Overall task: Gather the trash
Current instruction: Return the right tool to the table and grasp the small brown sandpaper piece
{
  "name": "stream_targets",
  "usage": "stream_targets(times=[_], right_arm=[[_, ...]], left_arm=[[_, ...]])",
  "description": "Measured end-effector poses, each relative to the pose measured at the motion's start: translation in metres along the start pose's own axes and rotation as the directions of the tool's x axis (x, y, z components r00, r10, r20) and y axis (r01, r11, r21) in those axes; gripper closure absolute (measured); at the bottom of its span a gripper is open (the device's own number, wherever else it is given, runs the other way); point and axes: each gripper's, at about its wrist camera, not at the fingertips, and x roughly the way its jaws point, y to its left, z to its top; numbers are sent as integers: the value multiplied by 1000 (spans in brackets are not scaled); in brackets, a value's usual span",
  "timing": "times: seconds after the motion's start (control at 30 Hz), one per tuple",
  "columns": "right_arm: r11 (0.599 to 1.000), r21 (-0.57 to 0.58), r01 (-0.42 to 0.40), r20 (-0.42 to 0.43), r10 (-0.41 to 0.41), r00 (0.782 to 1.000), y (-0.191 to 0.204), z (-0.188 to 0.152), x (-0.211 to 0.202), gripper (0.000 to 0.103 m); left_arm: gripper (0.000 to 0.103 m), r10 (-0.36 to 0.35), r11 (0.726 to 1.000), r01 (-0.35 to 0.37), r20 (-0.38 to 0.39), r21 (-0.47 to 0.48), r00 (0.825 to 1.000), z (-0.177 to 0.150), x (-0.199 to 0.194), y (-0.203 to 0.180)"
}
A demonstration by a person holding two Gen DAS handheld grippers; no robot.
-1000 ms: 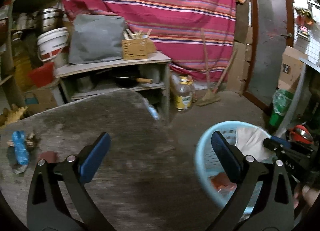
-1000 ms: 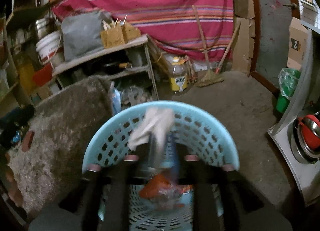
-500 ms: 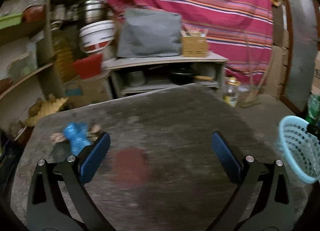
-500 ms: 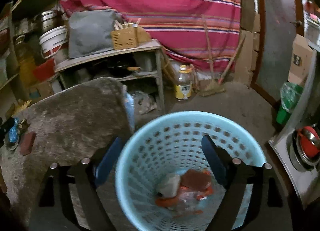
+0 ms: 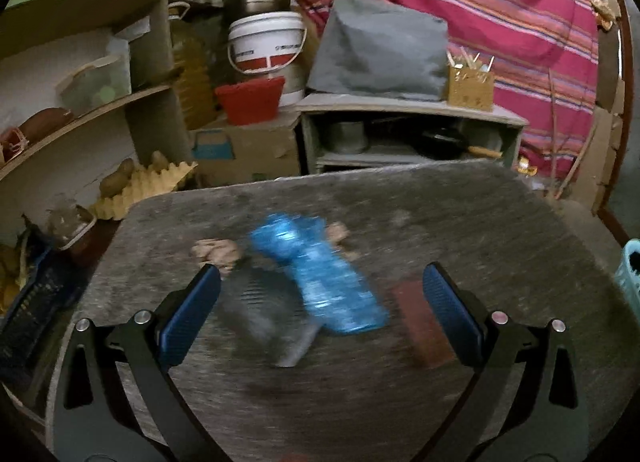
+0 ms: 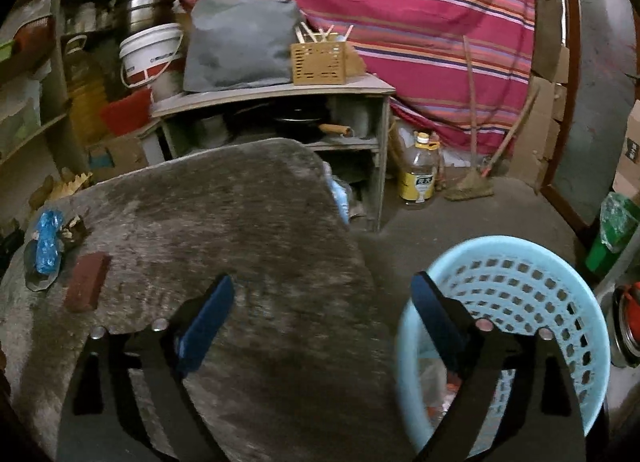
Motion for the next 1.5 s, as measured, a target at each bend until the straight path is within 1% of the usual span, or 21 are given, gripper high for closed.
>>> stream_targets(times=[0.1,0.27,0.4,0.5,0.7,0.93,1.1,1.23,1.27,1.33,1.4,1.43,1.5], right_arm=[[1000,-19,-7,-7,7,1000,18,1,6,12],[998,-59,-18,-13,17,1000,48,2,14,12],[997,-49,-58,-30,56,998,74,3,21,11],[995,-44,-91,-41,90,995,95,1,27,12],[982,-90,-164,-53,160,986,152,-4,30,12],[958,-170,-231,-104,216,971,212,-15,36,12],[942,-225,-251,-138,224,965,241,-22,41,12],[938,-249,-241,-172,202,964,256,-29,48,12],[937,-248,-247,-187,204,961,258,-31,51,12],[936,-249,-247,-202,199,959,258,-32,54,17],[934,-242,-262,-220,211,953,257,-32,57,40],[932,-232,-280,-241,224,944,256,-33,60,41],[930,-225,-290,-256,231,939,255,-34,63,41]], left_arm=[[5,30,1000,-30,-9,6,1000,-8,2,24],[5,43,998,-45,-36,-48,998,-15,5,69],[5,72,992,-76,-42,-96,997,-16,5,100],[5,87,989,-92,-45,-118,995,-17,5,113],[5,138,985,-142,-47,-93,989,-19,9,122],[5,165,983,-168,-46,-71,985,-23,10,132],[5,160,982,-164,-48,-97,986,-23,7,140],[5,160,980,-164,-41,-110,986,-20,4,141],[5,160,980,-163,-40,-111,986,-19,4,141],[5,155,981,-158,-40,-112,987,-17,5,140],[5,153,981,-157,-42,-113,987,-16,6,138],[5,152,981,-156,-43,-114,987,-16,7,137],[5,146,981,-151,-44,-118,988,-14,8,134]])
